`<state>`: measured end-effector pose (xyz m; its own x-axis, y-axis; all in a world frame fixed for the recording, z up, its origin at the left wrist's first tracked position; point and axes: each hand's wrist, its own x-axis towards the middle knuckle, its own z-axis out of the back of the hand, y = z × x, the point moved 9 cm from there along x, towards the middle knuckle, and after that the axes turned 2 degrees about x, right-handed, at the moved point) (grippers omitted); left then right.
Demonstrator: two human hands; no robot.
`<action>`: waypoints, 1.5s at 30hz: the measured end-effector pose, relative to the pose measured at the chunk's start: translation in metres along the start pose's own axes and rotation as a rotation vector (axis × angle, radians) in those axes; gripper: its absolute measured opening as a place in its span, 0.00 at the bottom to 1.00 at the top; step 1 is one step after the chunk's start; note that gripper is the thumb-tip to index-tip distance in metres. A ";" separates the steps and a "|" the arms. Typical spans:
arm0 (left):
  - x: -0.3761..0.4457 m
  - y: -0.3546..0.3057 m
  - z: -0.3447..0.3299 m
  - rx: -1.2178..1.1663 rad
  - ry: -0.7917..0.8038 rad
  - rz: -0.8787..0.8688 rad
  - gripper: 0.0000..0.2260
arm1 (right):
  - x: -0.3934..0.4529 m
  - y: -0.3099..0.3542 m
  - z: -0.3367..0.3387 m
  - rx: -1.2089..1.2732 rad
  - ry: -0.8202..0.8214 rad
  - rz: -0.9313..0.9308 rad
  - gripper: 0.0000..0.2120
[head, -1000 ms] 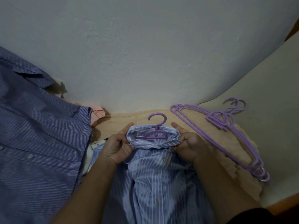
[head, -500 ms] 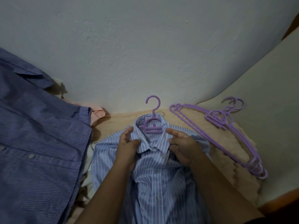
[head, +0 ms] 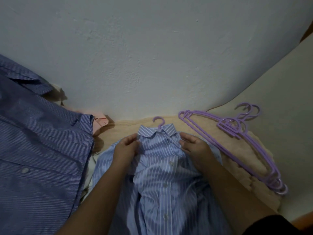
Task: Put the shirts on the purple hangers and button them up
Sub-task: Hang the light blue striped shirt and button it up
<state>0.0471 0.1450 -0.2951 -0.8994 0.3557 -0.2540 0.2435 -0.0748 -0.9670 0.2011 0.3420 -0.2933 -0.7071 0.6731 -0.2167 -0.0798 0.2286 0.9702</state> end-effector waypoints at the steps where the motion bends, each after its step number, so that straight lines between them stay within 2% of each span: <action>1: 0.001 -0.009 0.004 0.081 -0.039 -0.069 0.09 | 0.003 0.005 0.002 -0.055 -0.021 0.044 0.14; 4: 0.007 -0.035 0.012 0.211 -0.144 -0.237 0.06 | 0.014 0.029 0.002 -0.173 -0.082 0.168 0.10; 7: 0.018 -0.051 0.006 0.291 -0.164 -0.321 0.11 | 0.028 0.058 -0.012 -0.377 -0.106 0.342 0.12; 10: 0.031 -0.043 -0.017 0.336 -0.047 -0.275 0.21 | 0.041 0.051 -0.042 -0.716 0.047 0.457 0.17; 13: 0.036 -0.017 -0.036 0.330 0.137 -0.221 0.29 | 0.049 0.008 -0.049 -0.913 0.197 0.333 0.23; 15: 0.039 -0.006 -0.035 0.445 0.153 -0.277 0.33 | 0.052 -0.006 -0.043 -0.983 0.189 0.309 0.25; 18: 0.051 0.003 -0.028 0.681 0.094 -0.269 0.48 | 0.049 0.000 -0.044 -1.031 0.166 0.391 0.26; 23: 0.069 0.009 -0.028 0.947 0.105 -0.150 0.60 | 0.051 0.003 -0.035 -0.878 0.107 0.308 0.26; 26: 0.070 0.003 -0.029 1.156 0.099 -0.136 0.55 | 0.055 0.010 -0.037 -0.757 0.112 0.318 0.22; 30: 0.074 0.000 -0.032 1.071 0.142 -0.137 0.56 | 0.069 0.038 -0.040 -0.654 -0.016 0.445 0.16; 34: 0.075 -0.003 -0.033 0.825 0.166 -0.205 0.54 | 0.103 0.046 -0.059 -0.720 0.116 0.326 0.27; 38: 0.077 -0.001 -0.033 0.730 0.170 -0.276 0.50 | 0.124 0.031 -0.076 -0.838 0.315 0.192 0.39; 42: 0.079 -0.003 -0.036 0.712 0.162 -0.335 0.47 | 0.136 0.023 -0.090 -1.149 0.425 0.213 0.38; 45: 0.079 -0.004 -0.037 0.663 0.177 -0.335 0.47 | 0.136 0.025 -0.095 -1.202 0.454 0.253 0.41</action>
<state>-0.0115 0.2082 -0.3103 -0.8019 0.5974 0.0077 -0.3509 -0.4606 -0.8153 0.0362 0.3722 -0.2885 -0.9483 0.2554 -0.1885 -0.3170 -0.7939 0.5189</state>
